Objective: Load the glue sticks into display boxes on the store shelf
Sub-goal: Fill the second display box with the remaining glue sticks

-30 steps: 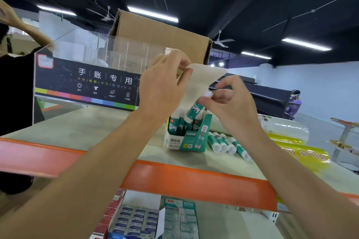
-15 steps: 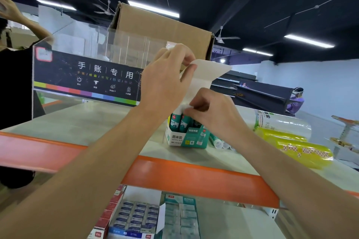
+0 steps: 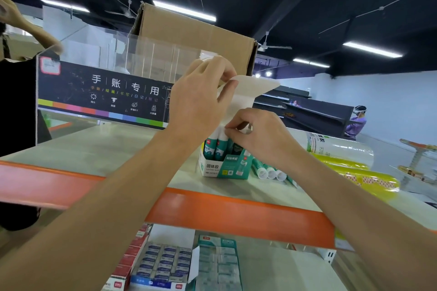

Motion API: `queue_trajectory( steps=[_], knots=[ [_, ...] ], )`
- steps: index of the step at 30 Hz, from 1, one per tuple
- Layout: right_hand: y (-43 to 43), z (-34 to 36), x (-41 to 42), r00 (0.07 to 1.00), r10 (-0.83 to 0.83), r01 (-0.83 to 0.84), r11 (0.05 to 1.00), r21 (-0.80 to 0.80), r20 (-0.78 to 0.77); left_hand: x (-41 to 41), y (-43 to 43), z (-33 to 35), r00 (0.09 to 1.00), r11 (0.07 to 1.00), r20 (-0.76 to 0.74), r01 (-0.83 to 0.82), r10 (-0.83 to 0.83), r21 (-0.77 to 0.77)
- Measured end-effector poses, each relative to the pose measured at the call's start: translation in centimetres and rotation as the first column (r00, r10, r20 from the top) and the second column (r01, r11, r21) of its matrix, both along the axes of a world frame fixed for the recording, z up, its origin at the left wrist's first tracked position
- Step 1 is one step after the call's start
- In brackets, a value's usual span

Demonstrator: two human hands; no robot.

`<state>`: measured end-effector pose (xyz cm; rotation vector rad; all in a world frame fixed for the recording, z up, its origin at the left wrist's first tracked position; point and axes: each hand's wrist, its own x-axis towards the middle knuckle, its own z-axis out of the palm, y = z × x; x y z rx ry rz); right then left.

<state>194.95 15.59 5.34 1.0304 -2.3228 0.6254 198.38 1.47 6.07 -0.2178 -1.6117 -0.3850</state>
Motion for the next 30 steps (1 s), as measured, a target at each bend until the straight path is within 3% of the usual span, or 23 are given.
queue_trajectory(
  steps=[5,12,15,17,20,26,30],
  knots=[
    [1.1,-0.3,-0.9,0.998,0.038,-0.032,0.990,-0.135,0.040,0.1,-0.1,-0.2,1.000,1.000,0.006,-0.001,0.001,-0.017],
    [3.8,0.4,-2.9,0.992,-0.125,0.128,0.979,-0.157,0.024,0.5,0.2,-0.5,0.999,0.998,0.028,-0.028,0.029,-0.049],
    [4.6,0.2,-4.4,0.972,-0.217,0.207,0.972,0.109,0.092,0.7,0.3,-0.6,0.998,0.996,0.041,-0.034,0.037,-0.078],
    [4.7,0.0,-5.2,0.958,-0.244,0.187,0.930,0.316,0.152,0.8,0.5,-0.7,0.998,0.995,0.050,-0.034,0.039,-0.097],
    [4.8,0.0,-5.8,0.941,-0.257,0.127,0.869,0.479,0.218,0.8,0.5,-0.8,0.998,0.994,0.059,-0.028,0.034,-0.107],
    [4.8,0.8,-6.0,0.927,-0.266,0.032,0.759,0.651,0.264,0.8,0.3,-0.8,0.996,0.994,0.078,-0.035,0.043,-0.101],
    [4.6,0.7,-5.9,0.922,-0.233,-0.017,0.773,0.634,0.309,0.8,0.3,-0.8,0.996,0.995,0.082,-0.036,0.043,-0.089]
  ],
)
